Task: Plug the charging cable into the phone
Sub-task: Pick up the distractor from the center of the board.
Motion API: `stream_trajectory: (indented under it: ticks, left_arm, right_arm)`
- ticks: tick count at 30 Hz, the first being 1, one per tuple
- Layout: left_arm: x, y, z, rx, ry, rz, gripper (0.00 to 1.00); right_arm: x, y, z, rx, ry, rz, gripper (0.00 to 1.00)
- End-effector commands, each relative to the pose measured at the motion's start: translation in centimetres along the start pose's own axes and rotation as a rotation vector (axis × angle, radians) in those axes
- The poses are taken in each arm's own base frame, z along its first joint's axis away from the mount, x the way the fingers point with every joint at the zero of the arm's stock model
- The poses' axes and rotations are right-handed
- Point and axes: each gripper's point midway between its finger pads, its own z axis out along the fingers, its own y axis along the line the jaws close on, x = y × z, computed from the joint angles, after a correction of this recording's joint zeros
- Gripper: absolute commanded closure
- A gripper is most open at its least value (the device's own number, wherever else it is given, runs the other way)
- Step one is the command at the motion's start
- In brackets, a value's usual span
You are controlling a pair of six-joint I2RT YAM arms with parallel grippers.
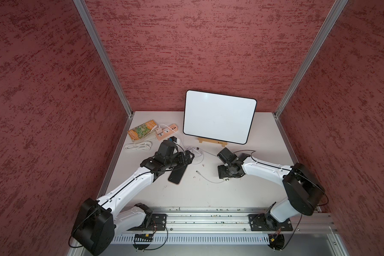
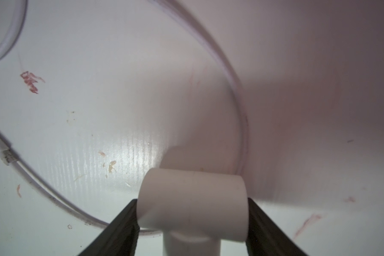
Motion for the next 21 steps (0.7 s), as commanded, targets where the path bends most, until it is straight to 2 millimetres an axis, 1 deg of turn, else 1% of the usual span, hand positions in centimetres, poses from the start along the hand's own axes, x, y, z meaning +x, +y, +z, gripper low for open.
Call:
stream_trajectory:
  ticks: [1,5,8,13,18,21]
  left_arm:
    - [0.0,0.1,-0.1,-0.006,-0.012,0.026,0.0]
    - [0.2,0.5,0.1,-0.015,-0.006,0.025,0.0]
    - [0.2,0.7,0.1,-0.024,-0.008,0.025,0.0]
    - [0.1,0.9,0.4,-0.031,-0.004,0.014,0.0]
    - [0.0,1.0,0.6,-0.028,0.001,-0.012,0.0]
    - [-0.2,0.5,0.6,0.003,-0.003,-0.024,0.0]
  right_arm:
    - [-0.8,-0.1,0.1,0.038,-0.031,0.009,0.35]
    - [-0.9,-0.4,0.5,0.066,-0.031,0.015,0.48]
    - [-1.1,-0.7,0.2,0.089,-0.047,0.017,0.53]
    - [-1.8,-0.9,-1.8,0.085,-0.101,0.026,0.57]
    - [-3.0,-0.4,-4.2,0.045,-0.167,0.027,0.58]
    - [-4.0,0.0,-5.3,0.03,-0.201,0.024,0.58]
